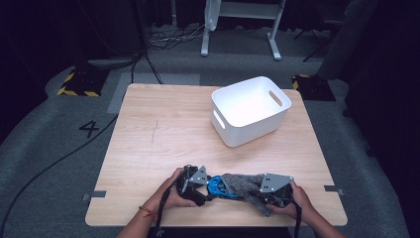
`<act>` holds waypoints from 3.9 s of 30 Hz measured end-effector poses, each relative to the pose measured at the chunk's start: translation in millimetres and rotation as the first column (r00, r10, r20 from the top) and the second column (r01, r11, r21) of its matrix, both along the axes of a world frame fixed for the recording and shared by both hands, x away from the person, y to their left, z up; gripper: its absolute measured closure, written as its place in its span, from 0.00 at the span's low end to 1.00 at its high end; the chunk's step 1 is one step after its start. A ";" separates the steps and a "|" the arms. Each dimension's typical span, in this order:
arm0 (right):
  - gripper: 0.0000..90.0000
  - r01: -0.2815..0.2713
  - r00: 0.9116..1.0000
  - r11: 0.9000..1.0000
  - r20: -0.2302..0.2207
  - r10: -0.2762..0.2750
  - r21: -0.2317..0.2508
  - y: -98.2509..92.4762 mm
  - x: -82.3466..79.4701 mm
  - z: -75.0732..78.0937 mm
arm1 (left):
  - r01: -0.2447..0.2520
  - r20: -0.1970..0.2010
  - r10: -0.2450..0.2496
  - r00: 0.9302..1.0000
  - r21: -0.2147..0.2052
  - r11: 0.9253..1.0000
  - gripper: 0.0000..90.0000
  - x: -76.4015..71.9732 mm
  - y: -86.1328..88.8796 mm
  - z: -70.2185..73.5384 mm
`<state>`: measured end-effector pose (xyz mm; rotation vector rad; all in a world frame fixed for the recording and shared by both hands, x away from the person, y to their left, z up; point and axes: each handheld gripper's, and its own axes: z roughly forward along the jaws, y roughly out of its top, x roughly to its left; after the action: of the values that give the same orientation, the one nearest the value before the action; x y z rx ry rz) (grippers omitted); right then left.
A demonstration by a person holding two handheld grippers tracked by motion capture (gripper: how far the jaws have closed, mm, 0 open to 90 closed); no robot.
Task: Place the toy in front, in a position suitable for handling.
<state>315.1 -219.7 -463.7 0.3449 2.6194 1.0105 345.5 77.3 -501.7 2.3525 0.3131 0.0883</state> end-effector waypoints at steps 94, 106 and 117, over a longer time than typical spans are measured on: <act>0.79 -0.038 0.994 0.997 0.101 0.045 -0.072 -9.9 -15.0 -2.3 | -0.011 0.040 0.011 0.999 0.009 1.000 0.27 -2.1 -8.2 -0.2; 0.84 0.007 0.997 0.999 0.074 -0.010 0.046 -25.6 22.5 31.0 | -0.015 0.043 0.014 0.999 0.010 1.000 0.27 -2.5 -8.1 0.0; 0.83 -0.141 0.990 0.981 -0.004 0.142 -0.131 56.9 93.2 15.4 | -0.049 0.014 0.049 0.999 0.014 0.999 0.25 -2.7 -8.1 -0.3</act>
<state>408.3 -162.9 -448.3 0.1259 2.7200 0.8743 342.7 69.3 -502.0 2.3583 0.3650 0.1305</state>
